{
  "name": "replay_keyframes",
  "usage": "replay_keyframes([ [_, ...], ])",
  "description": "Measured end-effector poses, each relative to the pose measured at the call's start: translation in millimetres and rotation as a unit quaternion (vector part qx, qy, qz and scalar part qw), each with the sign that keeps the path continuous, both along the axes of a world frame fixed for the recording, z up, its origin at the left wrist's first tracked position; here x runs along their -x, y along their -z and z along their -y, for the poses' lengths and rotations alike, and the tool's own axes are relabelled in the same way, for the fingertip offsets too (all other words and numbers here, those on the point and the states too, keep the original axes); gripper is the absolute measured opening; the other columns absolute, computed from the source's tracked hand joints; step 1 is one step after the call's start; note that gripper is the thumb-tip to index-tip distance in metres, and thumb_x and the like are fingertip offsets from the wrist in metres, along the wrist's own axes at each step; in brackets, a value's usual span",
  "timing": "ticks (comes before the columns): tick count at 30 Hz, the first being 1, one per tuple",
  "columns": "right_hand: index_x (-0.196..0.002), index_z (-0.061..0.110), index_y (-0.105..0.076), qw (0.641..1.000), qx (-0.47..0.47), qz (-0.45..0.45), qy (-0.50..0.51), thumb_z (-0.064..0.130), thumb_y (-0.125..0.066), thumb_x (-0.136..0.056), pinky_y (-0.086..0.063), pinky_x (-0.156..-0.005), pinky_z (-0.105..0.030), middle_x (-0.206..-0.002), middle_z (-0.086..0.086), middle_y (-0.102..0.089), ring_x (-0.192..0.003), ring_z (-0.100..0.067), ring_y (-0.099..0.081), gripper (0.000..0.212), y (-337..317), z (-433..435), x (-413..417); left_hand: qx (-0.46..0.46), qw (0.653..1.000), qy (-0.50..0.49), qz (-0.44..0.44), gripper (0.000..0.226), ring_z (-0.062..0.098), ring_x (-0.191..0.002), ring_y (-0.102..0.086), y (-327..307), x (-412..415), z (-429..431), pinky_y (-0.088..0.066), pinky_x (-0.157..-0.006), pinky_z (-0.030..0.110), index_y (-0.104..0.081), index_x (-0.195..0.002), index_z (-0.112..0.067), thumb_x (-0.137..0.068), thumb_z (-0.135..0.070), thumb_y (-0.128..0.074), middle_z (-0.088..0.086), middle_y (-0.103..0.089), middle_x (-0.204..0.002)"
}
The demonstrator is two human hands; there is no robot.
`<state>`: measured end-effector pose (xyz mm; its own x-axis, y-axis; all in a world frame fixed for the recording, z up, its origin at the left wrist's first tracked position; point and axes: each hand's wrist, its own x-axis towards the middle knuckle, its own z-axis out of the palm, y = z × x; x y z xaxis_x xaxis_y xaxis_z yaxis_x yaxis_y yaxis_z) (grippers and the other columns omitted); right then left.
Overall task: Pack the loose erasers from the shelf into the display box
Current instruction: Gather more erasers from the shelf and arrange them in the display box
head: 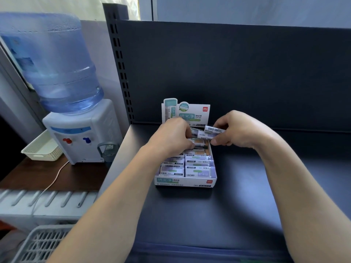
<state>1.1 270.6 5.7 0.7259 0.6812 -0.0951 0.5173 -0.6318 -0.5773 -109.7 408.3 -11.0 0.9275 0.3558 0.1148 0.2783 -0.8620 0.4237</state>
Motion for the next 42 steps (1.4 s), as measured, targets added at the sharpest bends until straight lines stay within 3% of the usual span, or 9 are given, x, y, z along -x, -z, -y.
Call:
replay_keyframes([
  [3,-0.078,0.017,-0.071,1.0,0.007,0.013,0.003,0.015,-0.079,-0.07,-0.051,-0.061,-0.031,-0.06,-0.001,-0.062,-0.055,-0.015,-0.055,0.012,-1,1,2,-0.03,0.999,-0.003,-0.028,0.032,0.02,-0.084,-0.056,0,0,1,-0.044,-0.068,0.03,-0.07,-0.093,-0.008,-0.075,-0.034,-0.077,0.002,-0.057,-0.098],
  [6,-0.079,0.019,-0.071,1.0,0.013,0.022,0.004,0.017,-0.079,-0.071,-0.045,-0.058,-0.025,-0.06,0.0,-0.061,-0.054,-0.015,-0.053,0.012,-2,1,4,-0.058,0.997,0.009,-0.042,0.022,0.023,-0.083,-0.056,1,0,1,-0.049,-0.07,0.034,-0.068,-0.093,-0.004,-0.081,-0.022,-0.067,0.005,-0.055,-0.101],
  [9,-0.079,0.019,-0.071,1.0,0.017,0.025,0.0,0.017,-0.079,-0.071,-0.045,-0.058,-0.026,-0.06,0.0,-0.061,-0.054,-0.015,-0.053,0.011,-2,0,5,-0.084,0.995,0.014,-0.058,0.011,0.022,-0.073,-0.051,1,-3,3,-0.041,-0.055,0.029,-0.055,-0.072,-0.007,-0.079,-0.012,-0.06,0.006,-0.048,-0.091],
  [12,-0.078,0.019,-0.071,1.0,0.017,0.023,0.002,0.017,-0.079,-0.071,-0.047,-0.059,-0.027,-0.059,0.0,-0.061,-0.054,-0.015,-0.054,0.011,-2,0,5,-0.104,0.991,0.023,-0.078,0.028,0.017,-0.063,-0.042,0,-8,4,-0.029,-0.047,0.025,-0.036,-0.06,-0.015,-0.076,-0.007,-0.058,0.001,-0.039,-0.077],
  [18,-0.076,0.012,-0.068,0.999,0.006,-0.04,0.005,0.005,-0.077,-0.075,-0.044,-0.046,-0.013,-0.062,0.0,-0.061,-0.053,-0.01,-0.058,0.012,0,-4,7,-0.077,0.992,0.031,-0.096,0.025,0.014,-0.06,-0.041,0,-9,-2,-0.031,-0.047,0.026,-0.038,-0.061,-0.015,-0.07,-0.011,-0.061,0.003,-0.048,-0.078],
  [25,-0.086,0.006,-0.068,0.999,0.003,-0.05,0.003,0.004,-0.076,-0.075,-0.052,-0.057,-0.021,-0.073,-0.006,-0.066,-0.061,-0.017,-0.063,0.013,1,-5,7,-0.043,0.998,0.001,-0.05,0.013,0.021,-0.074,-0.055,4,-7,-1,-0.038,-0.051,0.026,-0.066,-0.086,-0.006,-0.075,-0.009,-0.062,0.007,-0.061,-0.089],
  [31,-0.086,0.005,-0.069,0.999,0.003,-0.047,0.01,0.004,-0.077,-0.075,-0.055,-0.061,-0.023,-0.076,-0.009,-0.068,-0.061,-0.017,-0.064,0.014,0,-4,7,-0.034,0.999,-0.012,-0.001,0.019,0.023,-0.083,-0.054,3,-2,6,-0.04,-0.063,0.03,-0.051,-0.089,-0.013,-0.076,-0.004,-0.062,0.001,-0.053,-0.089],
  [38,-0.081,0.01,-0.069,0.998,-0.026,-0.032,0.037,0.009,-0.077,-0.075,-0.054,-0.065,-0.027,-0.073,-0.004,-0.069,-0.058,-0.013,-0.064,0.01,-2,0,4,0.157,0.986,-0.027,0.052,0.025,0.009,-0.065,-0.049,1,6,-10,-0.04,-0.056,0.023,-0.052,-0.086,-0.014,-0.075,-0.017,-0.074,-0.006,-0.054,-0.076],
  [42,-0.081,0.011,-0.069,0.997,-0.053,-0.028,0.054,0.012,-0.077,-0.076,-0.056,-0.07,-0.031,-0.076,-0.005,-0.07,-0.058,-0.013,-0.064,0.01,-3,-1,4,0.12,0.985,-0.037,0.121,0.02,0.011,-0.08,-0.052,6,3,-7,-0.042,-0.067,0.02,-0.059,-0.108,-0.02,-0.089,-0.017,-0.062,-0.009,-0.055,-0.087],
])
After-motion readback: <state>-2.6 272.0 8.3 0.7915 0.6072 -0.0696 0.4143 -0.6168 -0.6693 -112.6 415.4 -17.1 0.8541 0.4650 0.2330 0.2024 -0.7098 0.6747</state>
